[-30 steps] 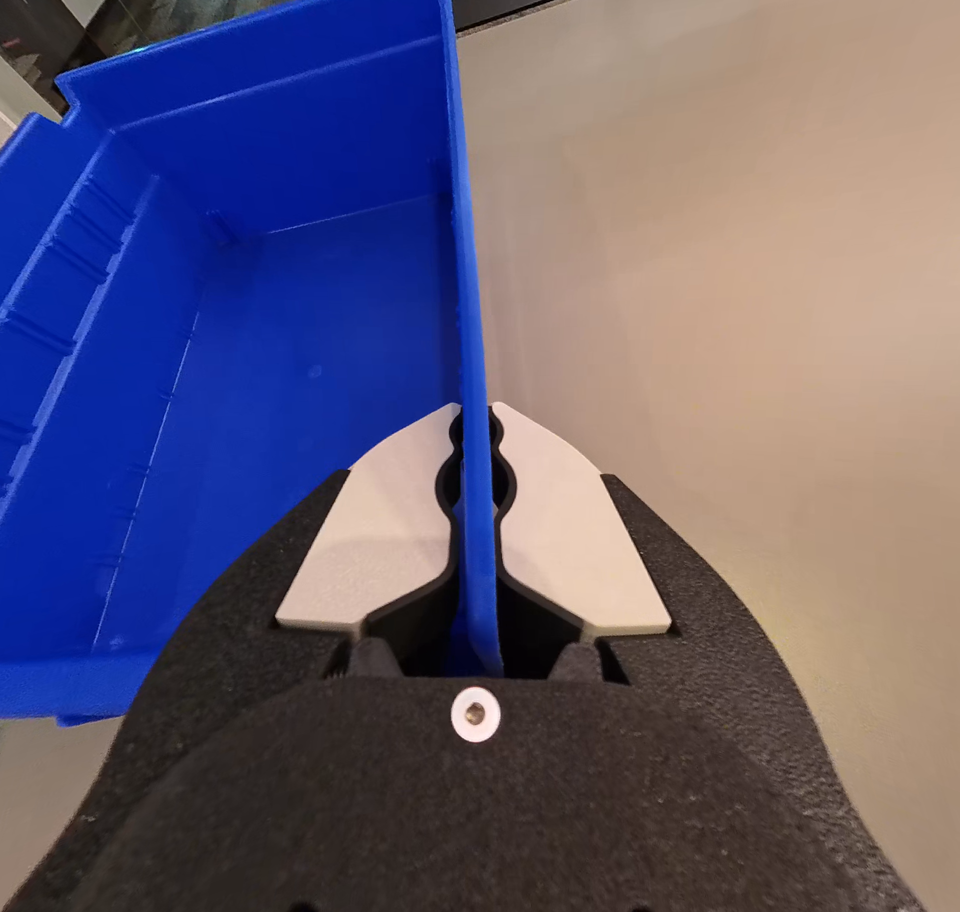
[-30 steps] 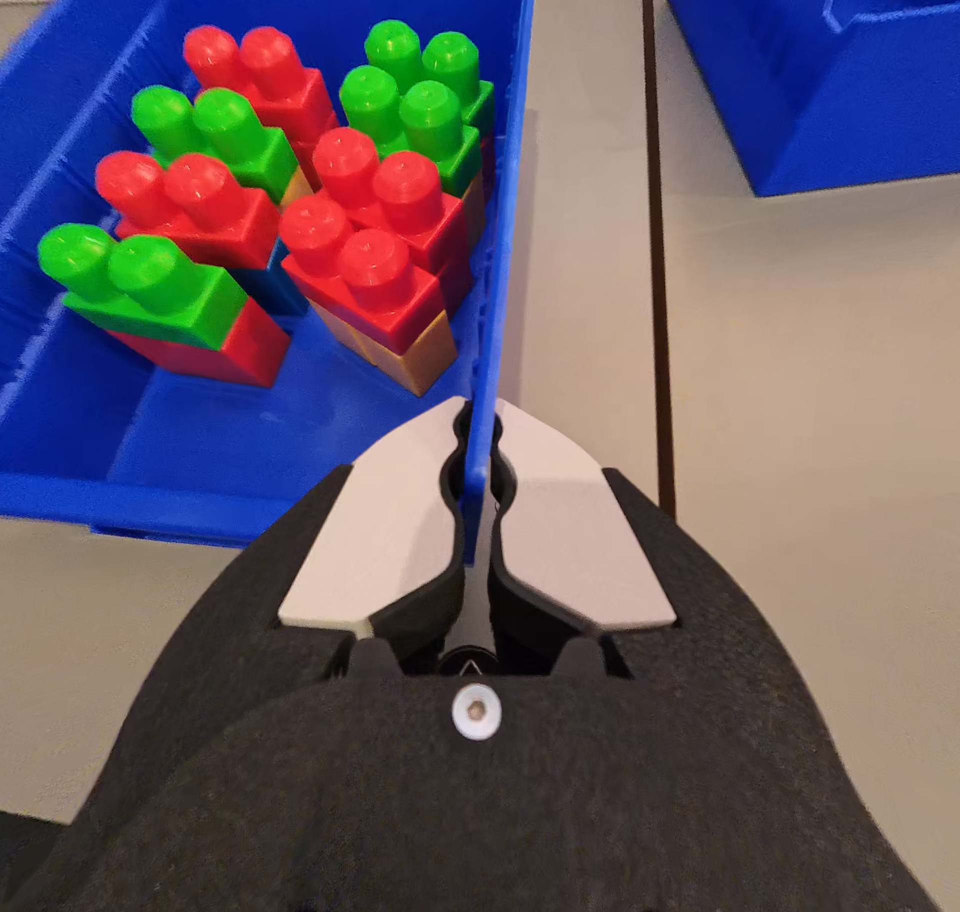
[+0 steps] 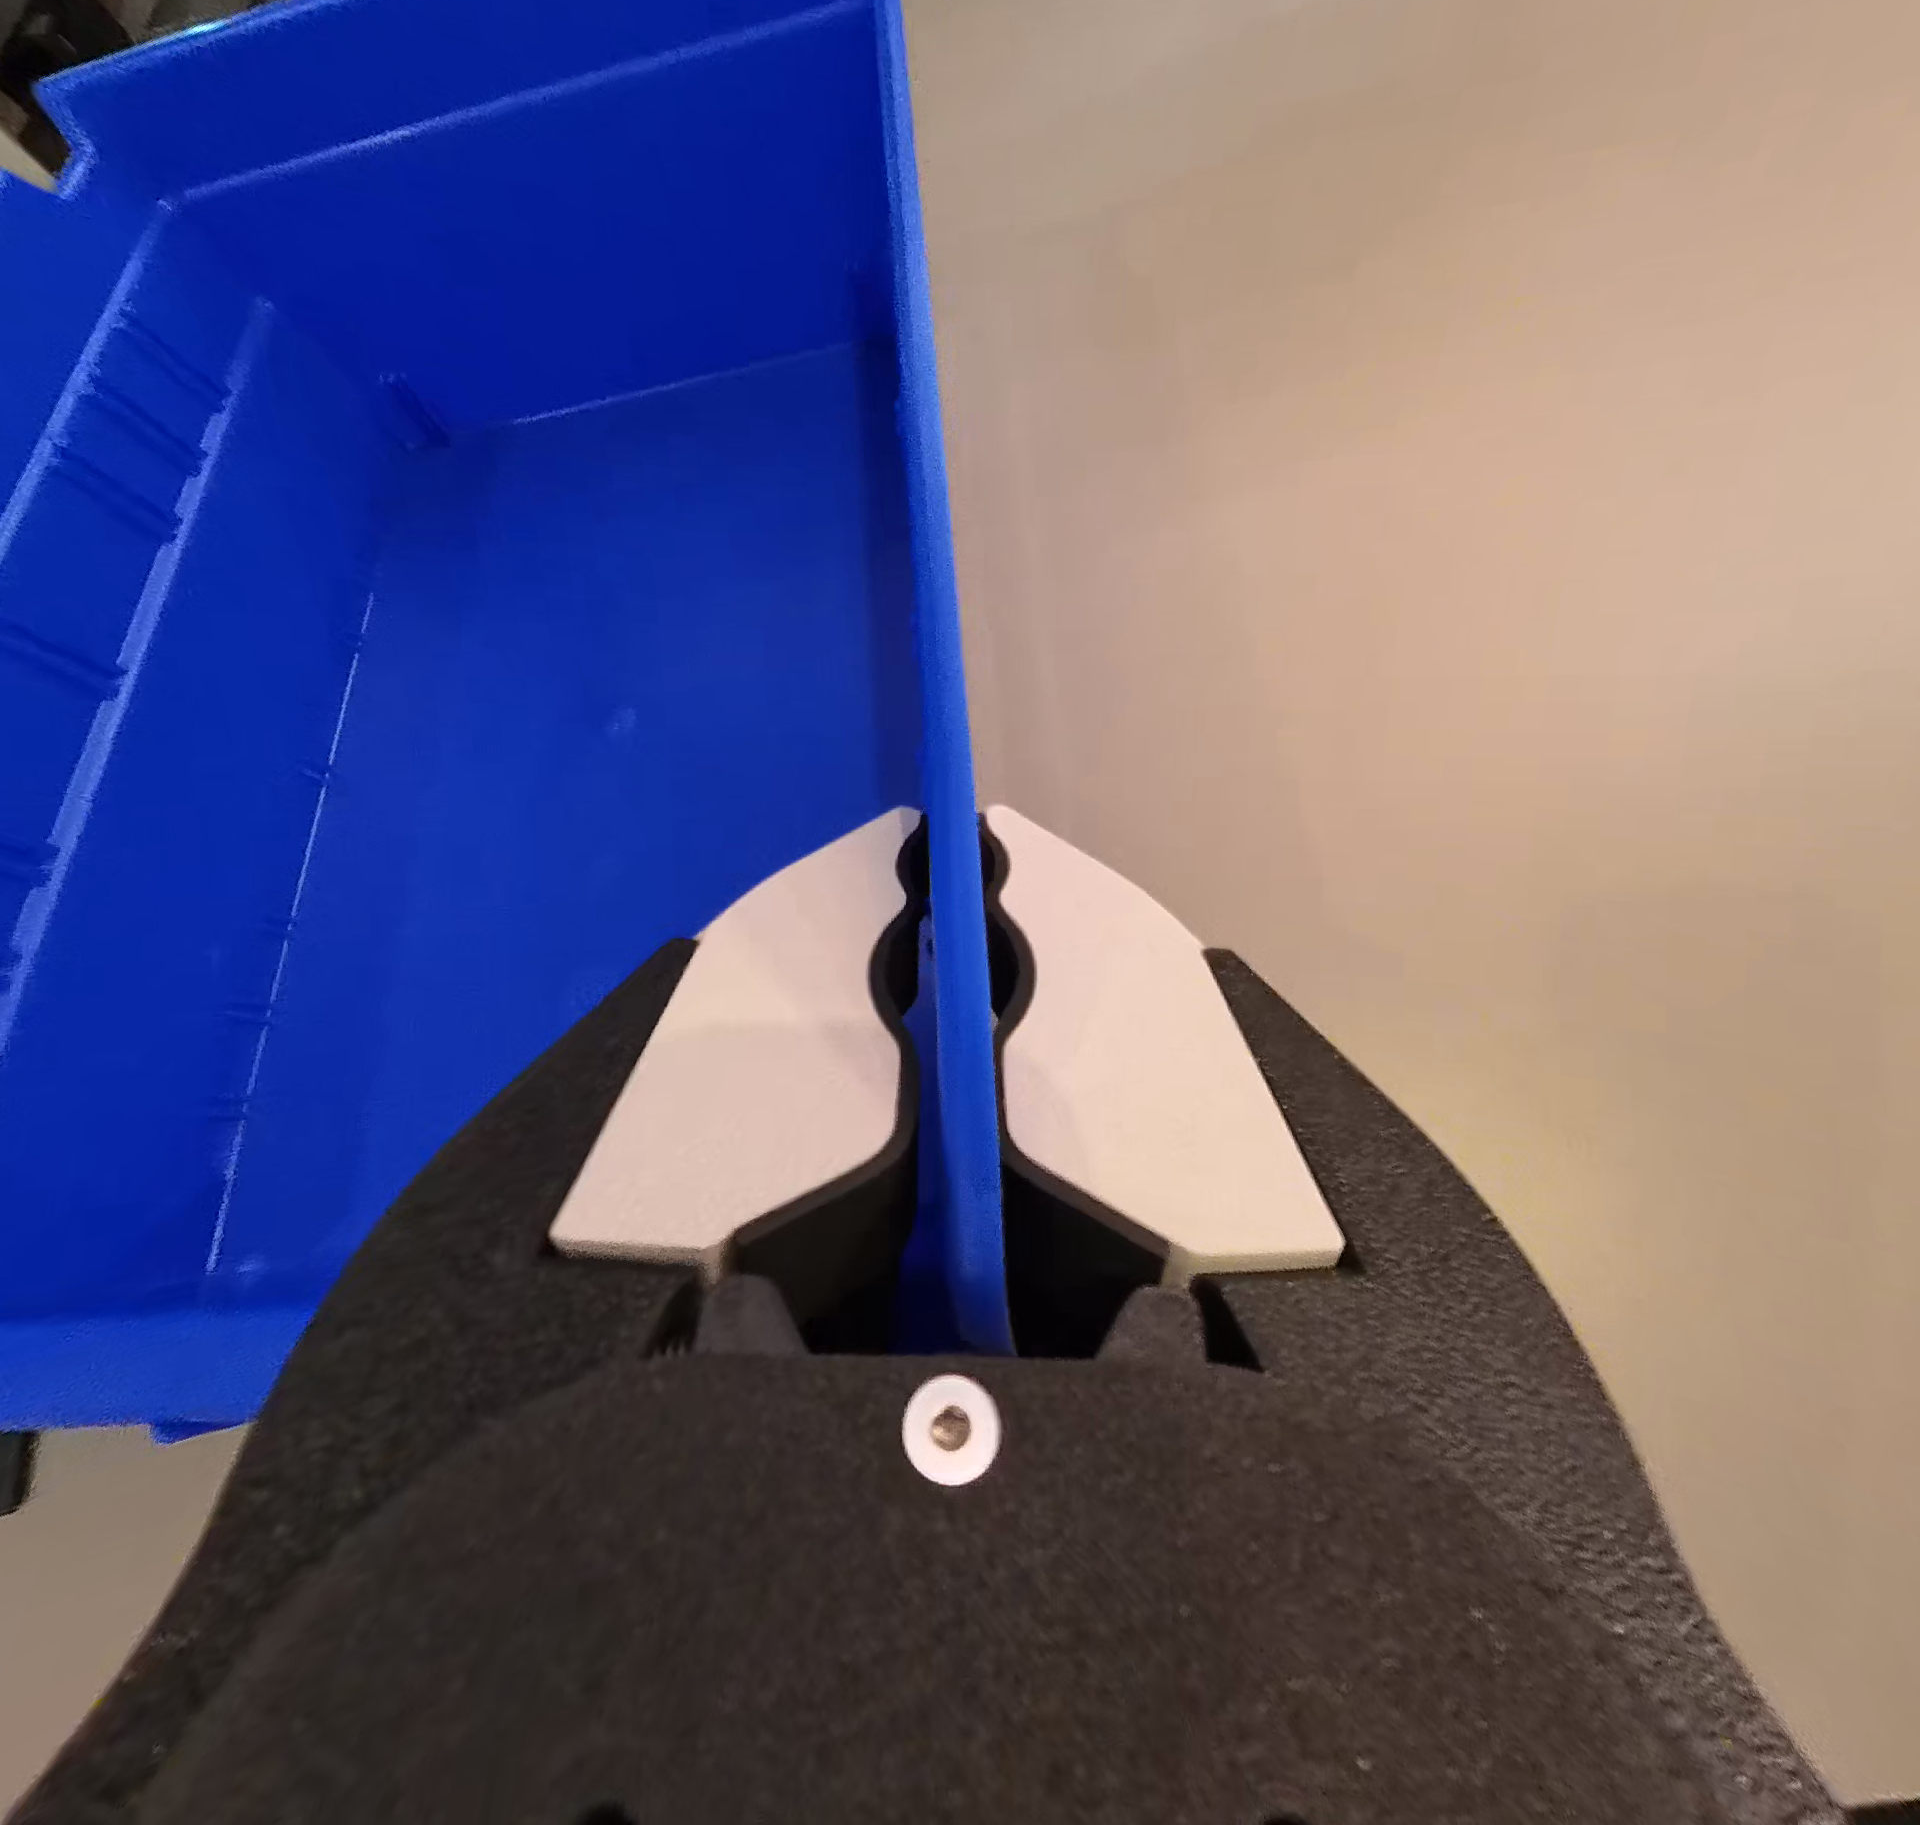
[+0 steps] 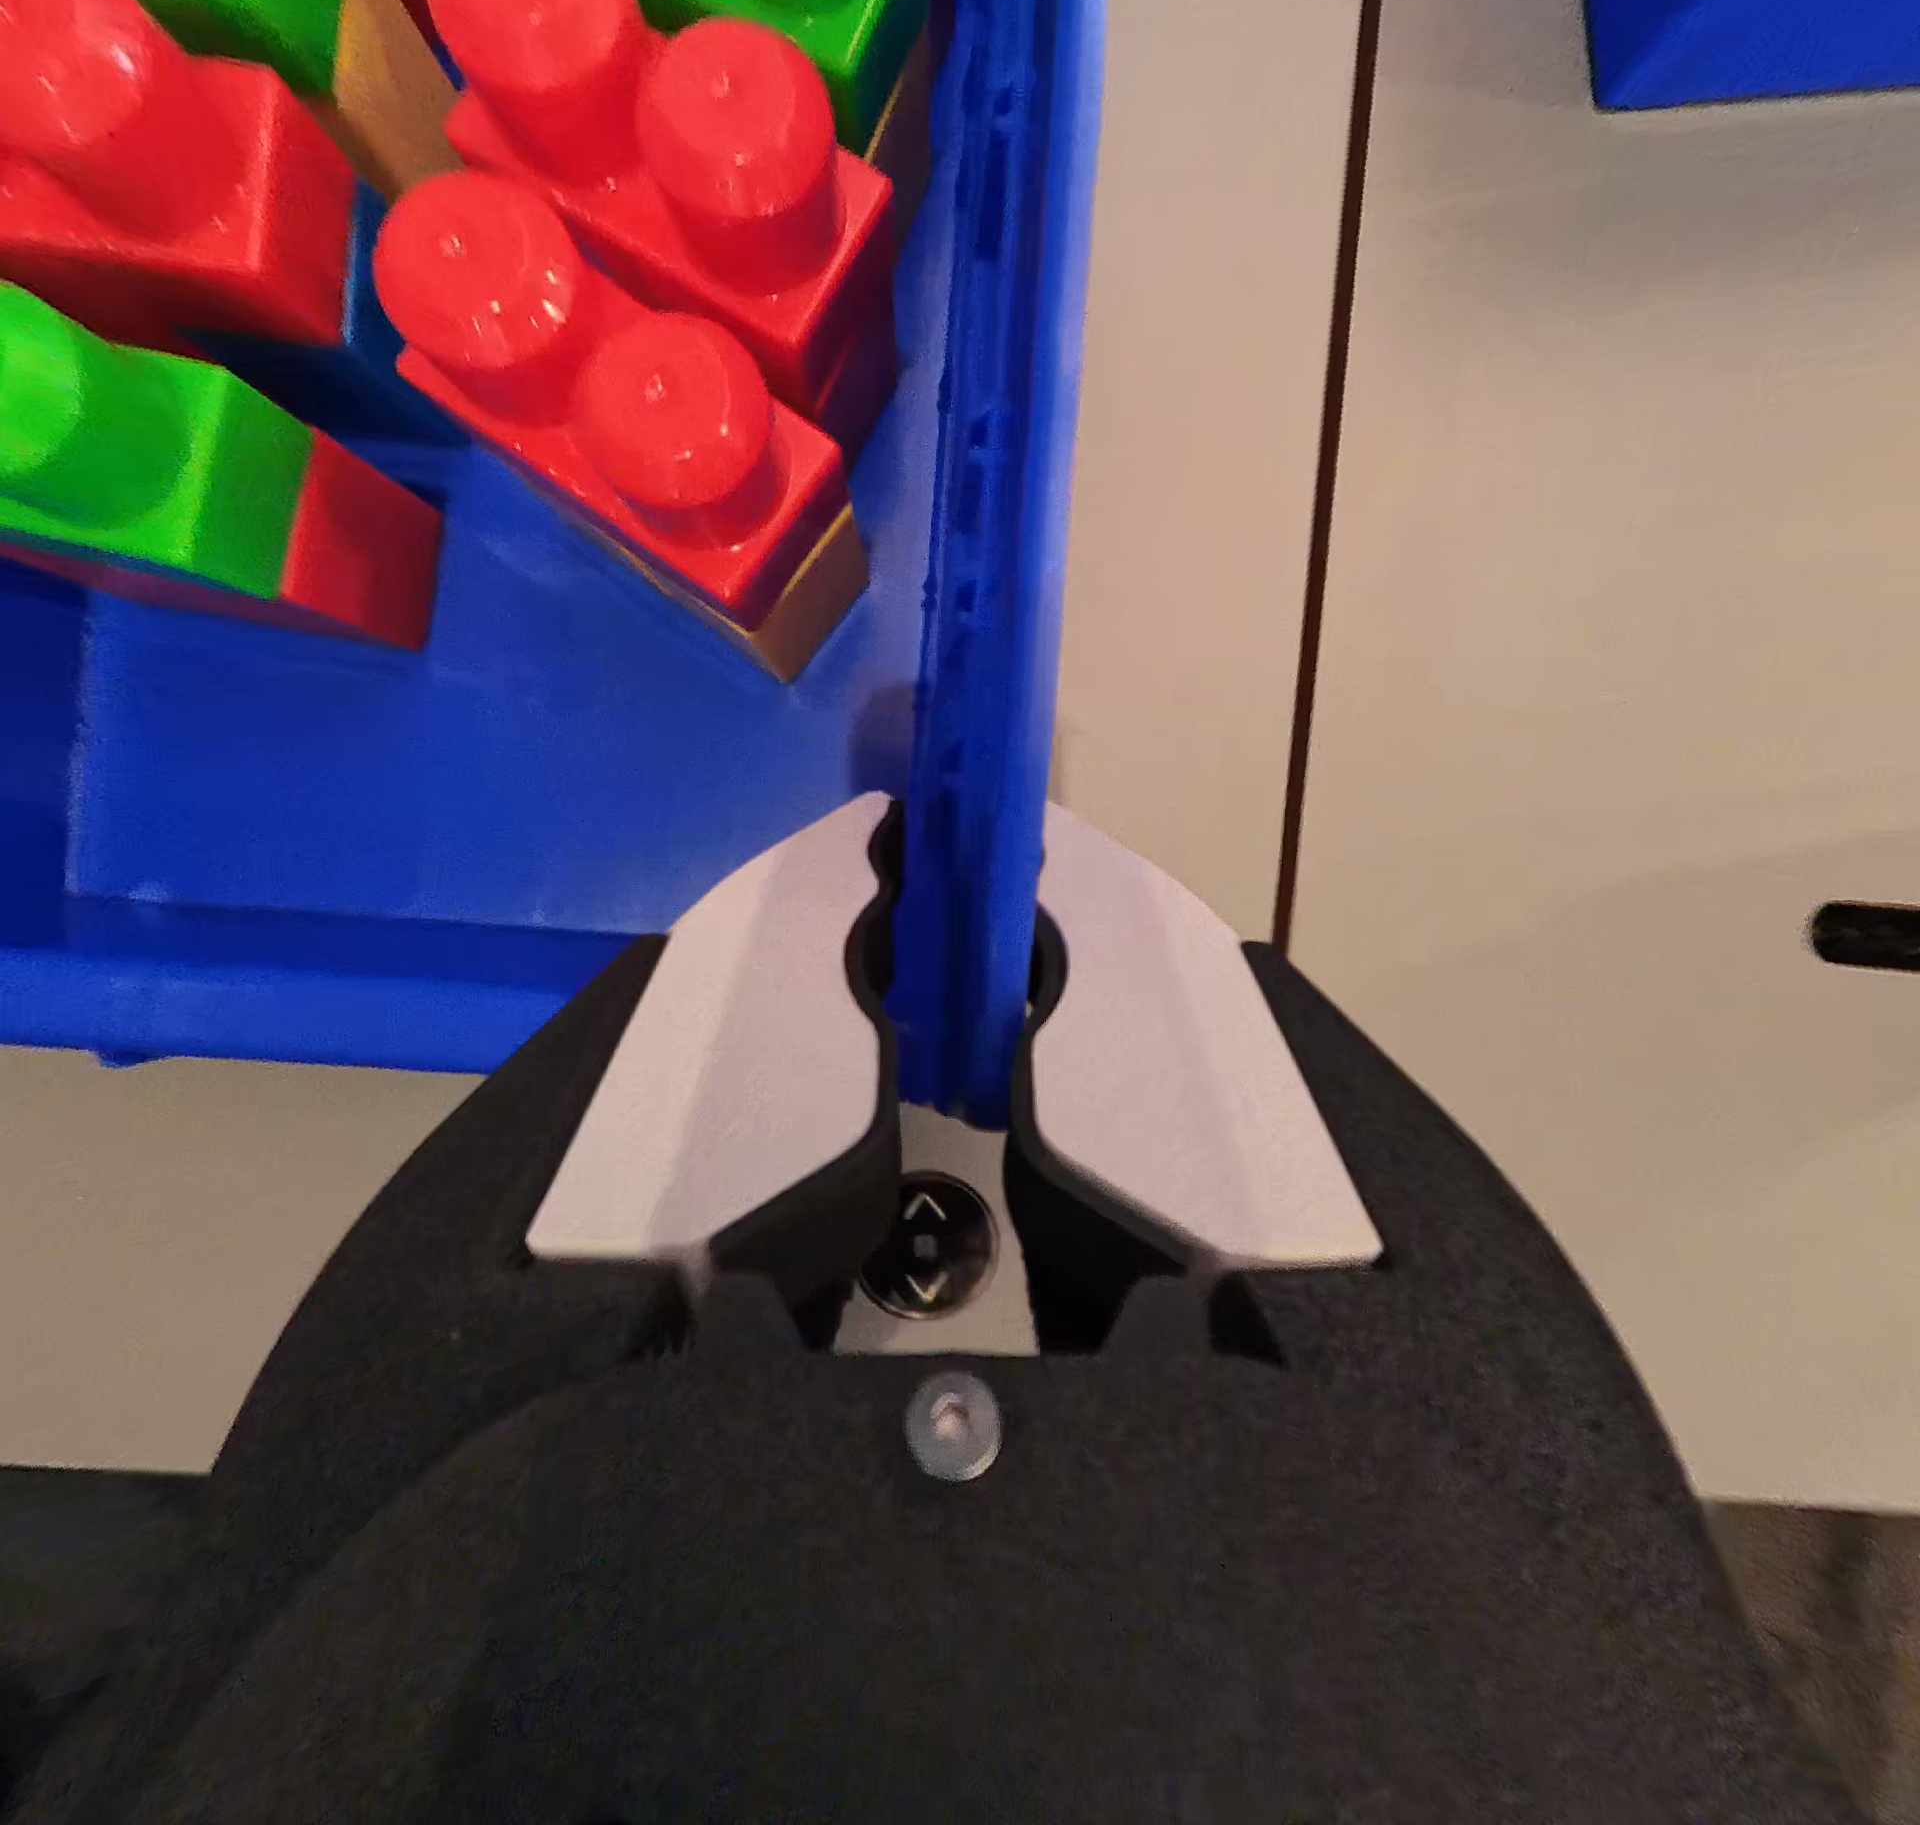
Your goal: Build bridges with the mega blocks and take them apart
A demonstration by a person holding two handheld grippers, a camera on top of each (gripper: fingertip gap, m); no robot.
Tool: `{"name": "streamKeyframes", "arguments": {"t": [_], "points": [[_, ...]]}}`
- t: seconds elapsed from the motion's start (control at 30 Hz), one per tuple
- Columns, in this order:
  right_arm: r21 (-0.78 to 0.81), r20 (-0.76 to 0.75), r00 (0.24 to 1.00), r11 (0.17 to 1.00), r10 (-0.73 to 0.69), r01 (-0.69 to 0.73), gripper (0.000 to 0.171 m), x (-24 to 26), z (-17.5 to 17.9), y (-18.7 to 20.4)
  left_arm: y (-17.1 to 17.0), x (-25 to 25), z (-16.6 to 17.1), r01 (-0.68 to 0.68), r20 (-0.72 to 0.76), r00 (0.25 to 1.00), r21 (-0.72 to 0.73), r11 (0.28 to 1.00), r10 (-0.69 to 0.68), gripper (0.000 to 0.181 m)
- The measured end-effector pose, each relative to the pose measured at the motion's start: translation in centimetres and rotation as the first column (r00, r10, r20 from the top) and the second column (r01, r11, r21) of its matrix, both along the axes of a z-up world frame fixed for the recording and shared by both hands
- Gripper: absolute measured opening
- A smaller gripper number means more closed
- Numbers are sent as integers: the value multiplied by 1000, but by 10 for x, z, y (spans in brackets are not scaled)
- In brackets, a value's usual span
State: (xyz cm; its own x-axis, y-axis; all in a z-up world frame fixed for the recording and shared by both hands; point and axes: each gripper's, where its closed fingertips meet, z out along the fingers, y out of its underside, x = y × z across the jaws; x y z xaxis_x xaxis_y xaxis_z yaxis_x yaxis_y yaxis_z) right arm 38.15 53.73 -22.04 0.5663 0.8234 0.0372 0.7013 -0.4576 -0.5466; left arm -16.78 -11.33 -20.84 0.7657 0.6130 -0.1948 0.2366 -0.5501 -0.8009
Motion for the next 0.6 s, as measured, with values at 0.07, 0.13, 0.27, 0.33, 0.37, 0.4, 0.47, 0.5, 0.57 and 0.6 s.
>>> {"name": "streamKeyframes", "arguments": {"t": [0.07, 0.13, 0.27, 0.33, 0.37, 0.4, 0.47, 0.5, 0.57, 0.6], "points": [[2, 64, 997, 1000, 30, -30, 17, 1, 1, 2, -1, 1, 1, -5, 6, 1000, -37, 999, 5, 8], [-39, 100, 994, 998, 49, -45, 15, -1, 4, 1, 2, 4, 4, 3, 73, 997, -19, 1000, -2, 14], [-122, 222, 971, 990, 91, -65, 18, 2, 6, 3, -2, 9, 0, 50, 247, 969, -127, 991, -18, 29], [-171, 252, 961, 982, 117, -75, 16, 0, 5, 1, -5, 9, -3, 71, 279, 960, -213, 975, -9, 29], [-186, 261, 956, 979, 131, -83, 17, -1, 5, 1, -3, 9, -2, 80, 298, 954, -224, 971, -10, 26], [-192, 274, 952, 978, 135, -84, 15, -1, 4, 3, 0, 9, 0, 87, 317, 948, -216, 973, -15, 23], [-226, 295, 943, 970, 155, -89, 14, -2, 0, 3, 1, 8, 3, 94, 357, 934, -233, 968, -5, 22], [-234, 311, 935, 967, 170, -98, 15, -2, -2, 3, 0, 9, 3, 101, 382, 924, -257, 961, 5, 23], [-239, 344, 921, 965, 183, -103, 17, -1, -6, 4, 0, 9, 1, 113, 414, 910, -295, 949, 20, 23], [-238, 354, 917, 966, 186, -105, 18, -2, -6, 5, -1, 9, 0, 118, 423, 905, -320, 940, 30, 22]]}}
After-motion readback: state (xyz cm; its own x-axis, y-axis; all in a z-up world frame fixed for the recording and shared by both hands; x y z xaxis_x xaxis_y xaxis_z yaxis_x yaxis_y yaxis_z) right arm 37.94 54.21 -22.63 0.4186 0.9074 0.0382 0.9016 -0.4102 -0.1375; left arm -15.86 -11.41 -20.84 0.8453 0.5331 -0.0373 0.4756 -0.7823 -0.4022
